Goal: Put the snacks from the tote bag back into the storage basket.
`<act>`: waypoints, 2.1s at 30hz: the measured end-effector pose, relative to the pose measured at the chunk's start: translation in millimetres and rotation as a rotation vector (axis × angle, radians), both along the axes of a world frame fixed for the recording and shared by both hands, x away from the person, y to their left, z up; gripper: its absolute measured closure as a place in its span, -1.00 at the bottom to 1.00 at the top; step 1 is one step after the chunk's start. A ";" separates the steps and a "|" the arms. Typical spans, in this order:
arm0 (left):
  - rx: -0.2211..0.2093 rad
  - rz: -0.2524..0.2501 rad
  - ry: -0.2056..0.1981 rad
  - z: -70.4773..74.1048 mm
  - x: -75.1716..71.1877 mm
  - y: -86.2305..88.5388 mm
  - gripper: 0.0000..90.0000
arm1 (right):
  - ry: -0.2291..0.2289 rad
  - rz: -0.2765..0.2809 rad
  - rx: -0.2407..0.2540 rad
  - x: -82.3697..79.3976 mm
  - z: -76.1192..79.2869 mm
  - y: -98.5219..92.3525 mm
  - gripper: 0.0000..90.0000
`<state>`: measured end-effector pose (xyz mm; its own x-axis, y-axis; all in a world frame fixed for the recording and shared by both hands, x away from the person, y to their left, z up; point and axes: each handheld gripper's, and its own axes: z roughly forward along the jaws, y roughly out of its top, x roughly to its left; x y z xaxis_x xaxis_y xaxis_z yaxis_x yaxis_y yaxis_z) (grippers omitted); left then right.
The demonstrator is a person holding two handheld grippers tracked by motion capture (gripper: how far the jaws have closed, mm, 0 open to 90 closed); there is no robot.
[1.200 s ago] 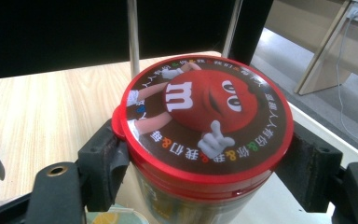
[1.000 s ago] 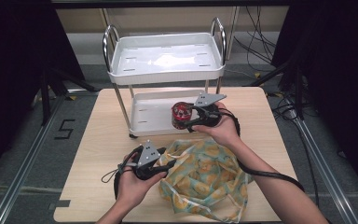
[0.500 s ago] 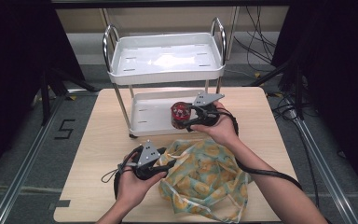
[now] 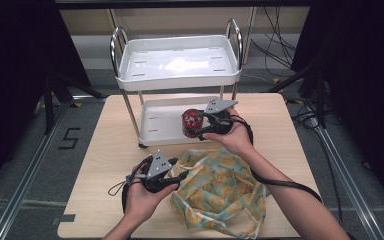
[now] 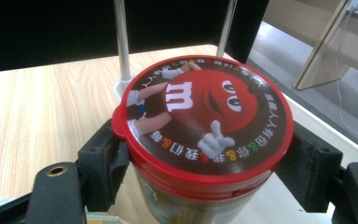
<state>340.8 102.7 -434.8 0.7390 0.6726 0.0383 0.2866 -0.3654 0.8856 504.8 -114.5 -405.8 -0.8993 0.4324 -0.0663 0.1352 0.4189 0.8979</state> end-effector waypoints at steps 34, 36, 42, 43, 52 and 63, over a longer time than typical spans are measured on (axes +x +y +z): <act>0.001 -0.007 -0.010 0.1 0.4 -0.8 0.01 | -0.004 -0.015 -0.027 13.3 -3.5 0.4 -0.41; -0.006 0.008 0.006 -0.1 -0.8 -0.9 0.01 | -0.008 -0.016 -0.029 13.7 -3.8 0.3 -0.41; 0.001 0.001 -0.001 -0.3 -0.3 -0.8 0.01 | -0.002 -0.029 -0.025 14.9 -6.9 1.9 -0.41; 0.000 0.001 -0.001 -0.2 -0.4 -0.8 0.01 | 0.004 -0.026 -0.035 15.2 -6.5 1.5 -0.41; 0.000 0.000 -0.002 -0.2 -0.3 -0.7 0.01 | 0.024 -0.031 -0.035 16.3 -7.9 3.9 -0.41; 0.004 0.000 0.000 -0.4 -0.3 -0.8 0.01 | 0.027 -0.042 -0.038 20.0 -9.7 6.0 -0.41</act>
<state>340.5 101.9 -435.2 0.7389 0.6725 0.0410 0.2865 -0.3686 0.8843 524.7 -108.6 -415.5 -0.8820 0.4675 -0.0591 0.1776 0.4460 0.8772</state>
